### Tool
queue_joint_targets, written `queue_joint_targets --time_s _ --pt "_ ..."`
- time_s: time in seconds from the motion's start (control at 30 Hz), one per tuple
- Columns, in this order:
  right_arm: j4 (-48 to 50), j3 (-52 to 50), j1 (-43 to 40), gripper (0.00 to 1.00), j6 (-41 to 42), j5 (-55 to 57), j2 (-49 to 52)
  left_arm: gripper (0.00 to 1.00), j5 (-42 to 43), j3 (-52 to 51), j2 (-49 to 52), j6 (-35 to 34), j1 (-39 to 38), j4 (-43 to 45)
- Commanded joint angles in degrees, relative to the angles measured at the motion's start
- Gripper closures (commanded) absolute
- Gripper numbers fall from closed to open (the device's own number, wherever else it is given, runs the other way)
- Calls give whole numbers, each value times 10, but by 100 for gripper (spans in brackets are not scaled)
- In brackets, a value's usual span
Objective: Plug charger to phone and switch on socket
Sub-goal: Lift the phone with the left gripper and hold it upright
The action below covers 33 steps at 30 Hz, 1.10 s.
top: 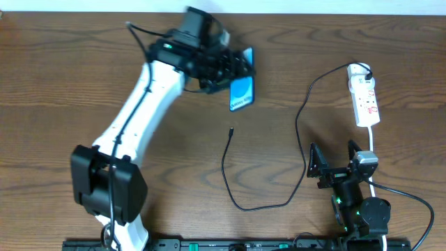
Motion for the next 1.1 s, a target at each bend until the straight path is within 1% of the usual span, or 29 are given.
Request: queue_joint_targets --time_s 0.0,0.1,0.2,0.3,0.4,0.47,0.77,0.8,0.9,0.93,0.97,1.07 --pt "-2 -1 3 1 5 1 -3 29 198 4 -20 -9 46 1" --pt "-2 -1 3 1 5 1 -3 29 289 4 -20 -40 84 1" --pt "-2 -1 3 1 5 1 -3 29 345 4 -20 -73 108 1" --pt "-2 -1 3 1 5 1 -3 28 371 4 -20 -73 119 2" --pt "-2 -1 3 1 5 1 -3 28 429 4 -20 -73 129 5" --pt "-2 -1 3 1 5 1 -3 29 448 4 -20 -73 132 5" --pt "8 -1 3 1 5 20 -3 29 447 4 -20 -73 135 5" --pt "21 -1 3 1 20 7 -3 29 447 4 -20 -73 135 5" --pt "50 -1 3 1 148 -66 -3 29 447 4 -20 -73 135 5" --pt "55 -1 3 1 173 -81 -3 29 447 4 -20 -73 135 5" --pt "55 -1 3 1 192 -88 -3 28 447 4 -20 -73 135 5" --pt "60 -1 3 1 192 -72 -3 29 447 4 -20 -86 135 5"
